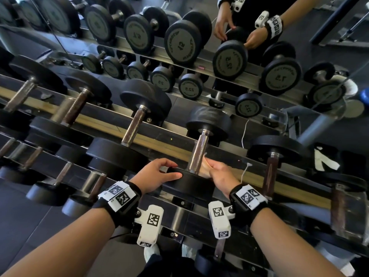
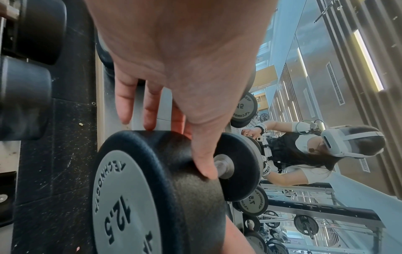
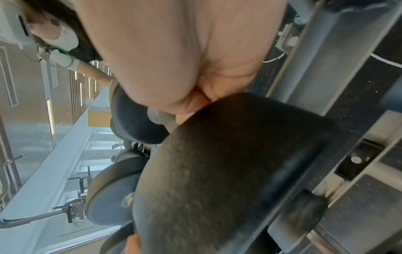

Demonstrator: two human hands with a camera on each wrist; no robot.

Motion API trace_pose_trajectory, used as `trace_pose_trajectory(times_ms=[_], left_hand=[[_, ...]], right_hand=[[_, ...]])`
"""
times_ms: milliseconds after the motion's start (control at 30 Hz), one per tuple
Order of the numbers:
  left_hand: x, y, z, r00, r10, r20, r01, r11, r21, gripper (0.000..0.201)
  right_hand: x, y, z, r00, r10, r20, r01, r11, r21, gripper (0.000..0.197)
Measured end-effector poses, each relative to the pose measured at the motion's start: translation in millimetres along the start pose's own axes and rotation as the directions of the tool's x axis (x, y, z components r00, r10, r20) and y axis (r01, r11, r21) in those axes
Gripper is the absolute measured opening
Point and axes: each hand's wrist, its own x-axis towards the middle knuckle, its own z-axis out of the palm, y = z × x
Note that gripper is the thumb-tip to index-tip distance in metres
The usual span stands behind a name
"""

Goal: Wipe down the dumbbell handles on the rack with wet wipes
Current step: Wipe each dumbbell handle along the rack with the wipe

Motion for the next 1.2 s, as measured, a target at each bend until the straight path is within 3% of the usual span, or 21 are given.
trace_pose_trajectory(times_ms=[233, 300, 400, 533, 667, 833, 967, 1100, 1200], left_hand=[[1.8, 1.5, -0.5, 1.000, 0.003, 0.005, -0.003, 1.000, -0.018, 0.035], [2.2, -1.2, -0.5, 1.000, 0.003, 0.001, -0.003, 1.000, 0.000, 0.034], [2.3, -5.5, 0.1, 1.000, 0.006, -0.003, -0.006, 1.000, 0.004, 0.035], [1.9, -12.1, 4.9, 0.999, 0.019, -0.045, -0.018, 1.000, 0.011, 0.037], [-2.5, -15.1, 12.5, 0.992, 0.046, -0.114, -0.048, 0.999, -0.009, 0.049], [-1.8, -11.8, 7.5, 0.991, 0.035, -0.127, -0.041, 0.998, -0.045, 0.071], [0.2, -10.0, 6.8, 0.993, -0.001, -0.118, -0.007, 0.997, -0.071, 0.067], [-2.0, -10.5, 8.3, 0.994, -0.011, -0.109, -0.001, 0.994, -0.109, 0.063], [-4.1, -9.3, 9.0, 0.993, -0.012, -0.114, 0.000, 0.994, -0.108, 0.064]], right_hand=[[-28.7, -27.0, -21.1, 0.990, -0.066, 0.124, 0.082, 0.989, -0.127, 0.026], [-32.5, -36.0, -31.0, 0.985, -0.112, 0.131, 0.122, 0.990, -0.074, 0.017], [-30.2, -47.9, -42.9, 0.978, -0.157, 0.134, 0.161, 0.987, -0.019, 0.024], [-6.7, -73.3, -47.4, 0.961, -0.256, 0.100, 0.274, 0.924, -0.267, 0.026], [23.1, -108.8, -35.7, 0.909, -0.309, 0.279, 0.412, 0.756, -0.508, 0.027], [58.9, -127.5, -23.3, 0.817, -0.231, 0.529, 0.574, 0.424, -0.701, 0.030], [74.9, -124.3, -17.1, 0.823, -0.143, 0.549, 0.563, 0.323, -0.760, 0.033], [84.8, -118.9, -7.8, 0.777, 0.061, 0.626, 0.629, -0.047, -0.776, 0.046], [83.8, -115.6, -2.3, 0.836, 0.110, 0.537, 0.548, -0.122, -0.828, 0.037]])
